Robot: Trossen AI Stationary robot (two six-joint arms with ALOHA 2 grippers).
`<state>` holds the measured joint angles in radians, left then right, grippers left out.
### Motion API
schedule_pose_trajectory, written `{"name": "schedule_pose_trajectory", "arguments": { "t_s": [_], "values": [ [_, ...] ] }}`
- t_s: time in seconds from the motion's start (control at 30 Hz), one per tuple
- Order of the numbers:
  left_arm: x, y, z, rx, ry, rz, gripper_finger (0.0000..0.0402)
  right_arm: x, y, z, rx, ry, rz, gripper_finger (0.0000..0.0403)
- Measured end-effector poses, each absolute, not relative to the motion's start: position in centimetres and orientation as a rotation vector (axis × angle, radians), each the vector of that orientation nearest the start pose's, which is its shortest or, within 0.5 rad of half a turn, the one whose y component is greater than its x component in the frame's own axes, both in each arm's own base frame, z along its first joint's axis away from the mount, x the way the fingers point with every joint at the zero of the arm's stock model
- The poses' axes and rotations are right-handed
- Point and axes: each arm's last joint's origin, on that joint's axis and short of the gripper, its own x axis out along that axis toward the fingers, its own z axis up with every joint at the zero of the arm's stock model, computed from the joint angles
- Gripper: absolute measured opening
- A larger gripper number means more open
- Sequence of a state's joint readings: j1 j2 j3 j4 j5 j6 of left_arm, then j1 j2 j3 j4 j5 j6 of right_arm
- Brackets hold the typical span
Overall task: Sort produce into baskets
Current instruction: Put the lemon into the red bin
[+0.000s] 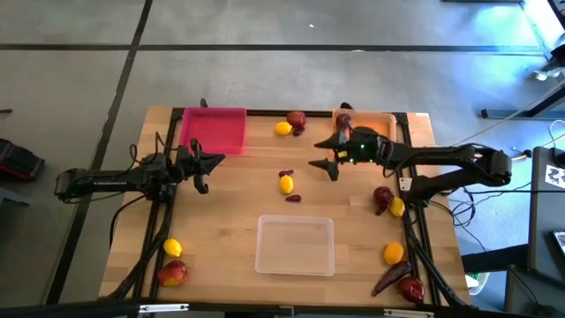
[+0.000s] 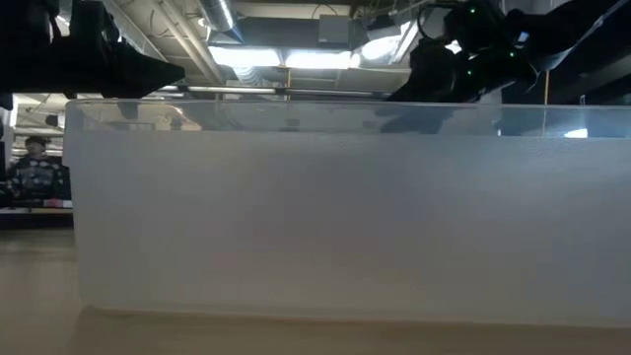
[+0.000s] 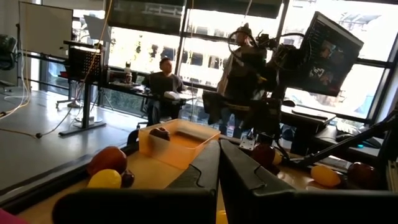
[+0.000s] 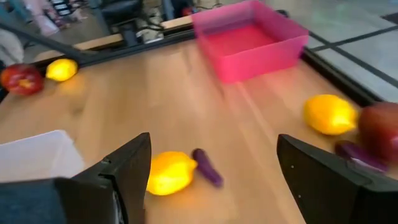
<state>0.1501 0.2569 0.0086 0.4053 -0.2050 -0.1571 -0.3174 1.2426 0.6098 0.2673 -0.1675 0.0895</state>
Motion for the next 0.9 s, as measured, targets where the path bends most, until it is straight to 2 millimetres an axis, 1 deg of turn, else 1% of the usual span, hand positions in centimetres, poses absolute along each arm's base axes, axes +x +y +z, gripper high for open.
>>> {"name": "schedule_pose_trajectory", "arguments": {
  "t_s": [0.13,0.23,0.33,0.5,0.67,0.77,0.9],
  "values": [
    [11.0,2.3,18.4,-0.126,-0.180,0.344,0.0008,25.6,-6.4,21.6,0.171,0.351,-0.111,0.0309],
    [11.0,2.3,18.4,-0.121,-0.179,0.344,0.0027,26.4,-5.7,21.0,0.170,0.357,-0.082,0.0309],
    [11.0,2.2,18.3,-0.124,-0.177,0.319,0.0065,27.0,-5.0,20.2,0.183,0.371,-0.056,0.0309],
    [11.0,2.2,18.3,-0.142,-0.179,0.309,0.0145,27.8,-4.2,19.4,0.181,0.373,-0.050,0.0309],
    [11.3,2.2,18.7,-0.154,-0.156,0.294,0.0219,27.9,-4.1,19.2,0.172,0.379,-0.081,0.0309],
    [11.9,2.2,19.2,-0.154,-0.121,0.296,0.0248,27.9,-4.1,19.2,0.172,0.378,-0.085,0.0309],
    [13.3,2.5,20.0,-0.166,-0.053,0.302,0.0261,27.9,-4.1,19.2,0.172,0.379,-0.087,0.0309]
  ]
}}
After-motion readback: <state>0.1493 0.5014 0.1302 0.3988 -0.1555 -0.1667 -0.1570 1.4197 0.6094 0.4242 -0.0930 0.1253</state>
